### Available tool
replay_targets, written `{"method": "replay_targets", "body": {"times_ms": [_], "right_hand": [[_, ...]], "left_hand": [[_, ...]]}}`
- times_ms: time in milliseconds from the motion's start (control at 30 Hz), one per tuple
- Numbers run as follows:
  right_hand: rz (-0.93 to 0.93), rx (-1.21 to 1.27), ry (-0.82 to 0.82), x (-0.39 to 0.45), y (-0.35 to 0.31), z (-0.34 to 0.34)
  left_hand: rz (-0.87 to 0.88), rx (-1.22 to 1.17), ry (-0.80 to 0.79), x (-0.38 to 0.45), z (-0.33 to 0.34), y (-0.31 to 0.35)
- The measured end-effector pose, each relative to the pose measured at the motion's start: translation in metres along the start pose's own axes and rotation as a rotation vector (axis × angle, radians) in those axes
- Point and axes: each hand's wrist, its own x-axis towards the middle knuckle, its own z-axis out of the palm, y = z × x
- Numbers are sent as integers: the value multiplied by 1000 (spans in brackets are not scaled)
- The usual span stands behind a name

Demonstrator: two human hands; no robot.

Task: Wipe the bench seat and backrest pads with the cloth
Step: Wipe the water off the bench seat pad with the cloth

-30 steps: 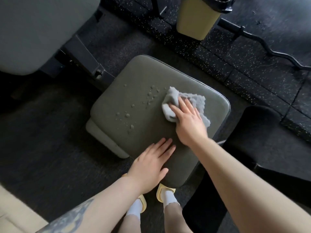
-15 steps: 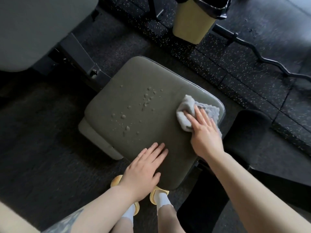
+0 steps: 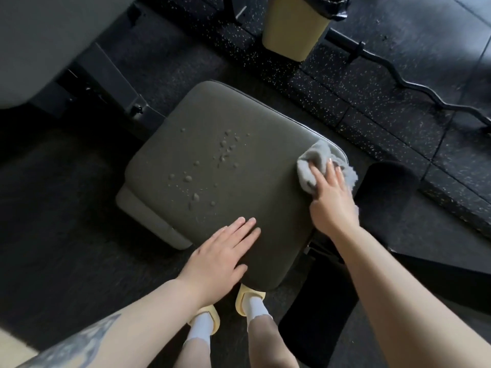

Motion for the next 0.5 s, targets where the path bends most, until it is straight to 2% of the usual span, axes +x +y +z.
{"method": "replay_targets", "body": {"times_ms": [67, 100, 167, 267, 367, 433, 500], "right_hand": [[135, 53, 17, 10, -16, -2], [134, 47, 33, 8, -29, 3], [-31, 6, 61, -14, -39, 25], [-312, -56, 64, -86, -8, 60], [-420, -183, 78, -107, 29, 63], [-281, -158, 113, -84, 21, 51], [-69, -20, 106, -61, -13, 46]], "left_hand": [[-4, 10, -5, 0, -1, 3], [-12, 13, -4, 0, 0, 3], [-27, 30, 14, 0, 2, 4], [-47, 46, 4, -5, 6, 4], [-49, 34, 10, -13, 9, 6], [-69, -25, 26, -16, 11, 9], [-96, -45, 54, -16, 10, 16]]}}
